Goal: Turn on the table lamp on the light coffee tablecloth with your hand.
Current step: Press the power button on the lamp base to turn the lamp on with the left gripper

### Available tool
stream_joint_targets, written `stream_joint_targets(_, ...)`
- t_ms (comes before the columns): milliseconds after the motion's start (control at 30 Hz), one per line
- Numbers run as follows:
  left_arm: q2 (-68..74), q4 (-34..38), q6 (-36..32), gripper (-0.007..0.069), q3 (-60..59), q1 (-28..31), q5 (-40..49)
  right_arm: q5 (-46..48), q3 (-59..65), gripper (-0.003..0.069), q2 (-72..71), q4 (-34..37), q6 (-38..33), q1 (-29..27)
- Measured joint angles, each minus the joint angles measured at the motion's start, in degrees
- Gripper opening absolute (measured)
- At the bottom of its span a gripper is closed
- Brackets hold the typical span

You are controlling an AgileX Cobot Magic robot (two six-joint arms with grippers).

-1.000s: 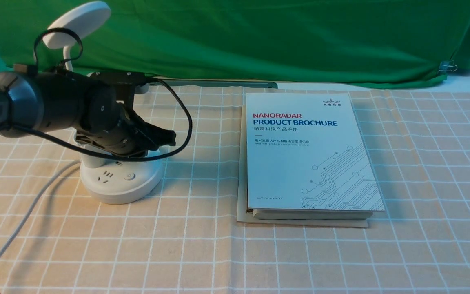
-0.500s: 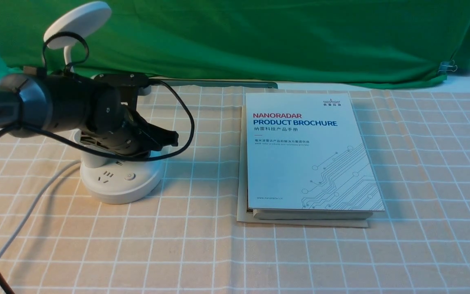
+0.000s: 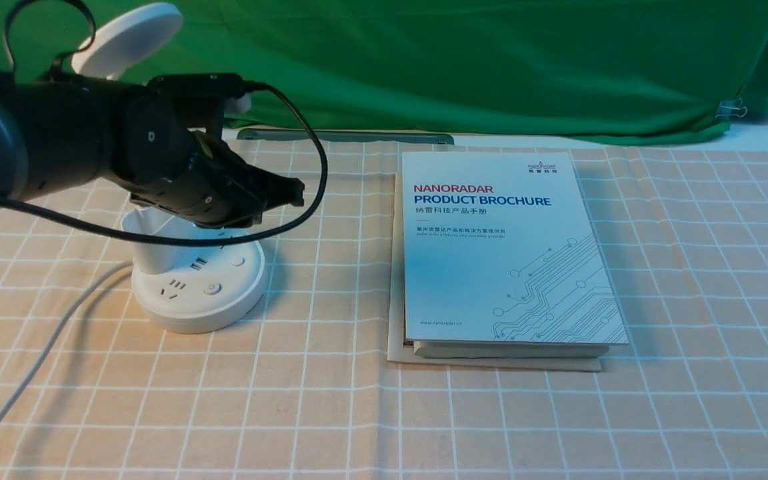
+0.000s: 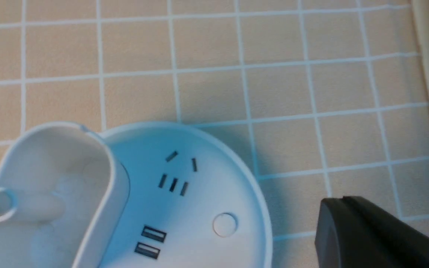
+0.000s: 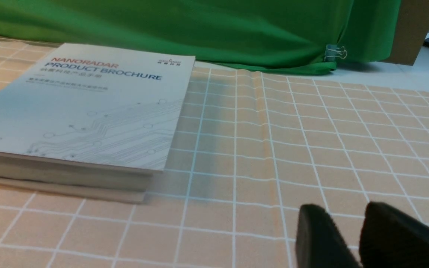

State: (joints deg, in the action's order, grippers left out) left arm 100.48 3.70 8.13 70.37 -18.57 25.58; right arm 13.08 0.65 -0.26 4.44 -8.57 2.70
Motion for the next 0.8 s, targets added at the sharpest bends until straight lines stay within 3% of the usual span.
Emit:
stream_joint_targets(267,5.2,-5.3,2.2,-0.0001,0.0,0.5,-0.6,0.1,0.0,0.0239,0.0,0.0,0.0,0.0)
stream_joint_targets(800,8.7,-7.6,2.5,-0.0001,-0.2,1.1,-1.6,0.1,0.0,0.0239,0.0,0.0,0.0,0.0)
